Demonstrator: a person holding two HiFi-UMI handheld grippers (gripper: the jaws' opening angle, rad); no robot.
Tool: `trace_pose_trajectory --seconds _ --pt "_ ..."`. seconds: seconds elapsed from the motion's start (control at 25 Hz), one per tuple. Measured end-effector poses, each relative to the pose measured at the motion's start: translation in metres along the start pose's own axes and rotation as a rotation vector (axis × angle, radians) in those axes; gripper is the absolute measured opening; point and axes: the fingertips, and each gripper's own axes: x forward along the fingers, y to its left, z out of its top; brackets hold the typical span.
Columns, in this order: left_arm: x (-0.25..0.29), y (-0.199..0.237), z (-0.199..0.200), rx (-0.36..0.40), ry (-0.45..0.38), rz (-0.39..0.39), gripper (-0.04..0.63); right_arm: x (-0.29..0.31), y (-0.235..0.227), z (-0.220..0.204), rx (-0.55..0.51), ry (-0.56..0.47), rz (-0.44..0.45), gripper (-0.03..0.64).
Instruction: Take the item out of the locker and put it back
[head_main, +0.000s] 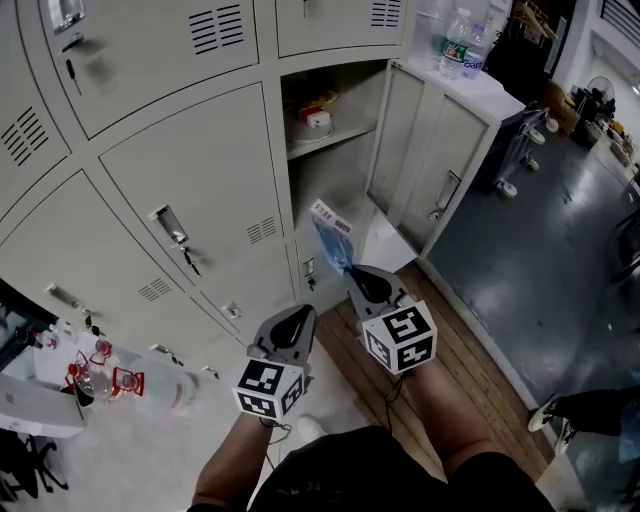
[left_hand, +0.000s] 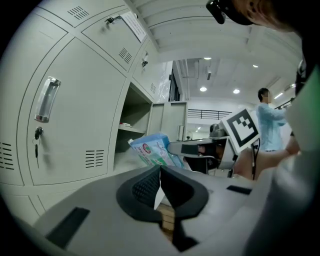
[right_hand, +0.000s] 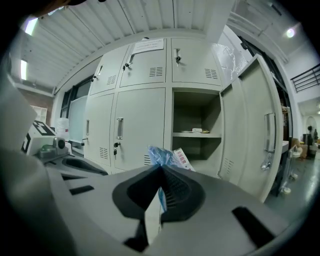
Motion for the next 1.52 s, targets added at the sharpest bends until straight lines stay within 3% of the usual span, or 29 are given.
trace_pose_trajectory --seconds 0.56,1.28,1.52 --pt "0.022 0.030 0.001 -0.008 0.014 -0.036 0.006 0.050 -0.020 0.014 -0.088 0.019 -0.041 0.008" --pt "0.115 0.080 0.013 -0.057 0.021 0.027 0.006 0.164 -0.095 0.005 -0.226 0.086 0.012 0.008" --pt "0.137 0.098 0.013 -0.064 0.030 0.056 0.006 0.206 -0.115 -0.007 -0.223 0.103 0.029 0.008"
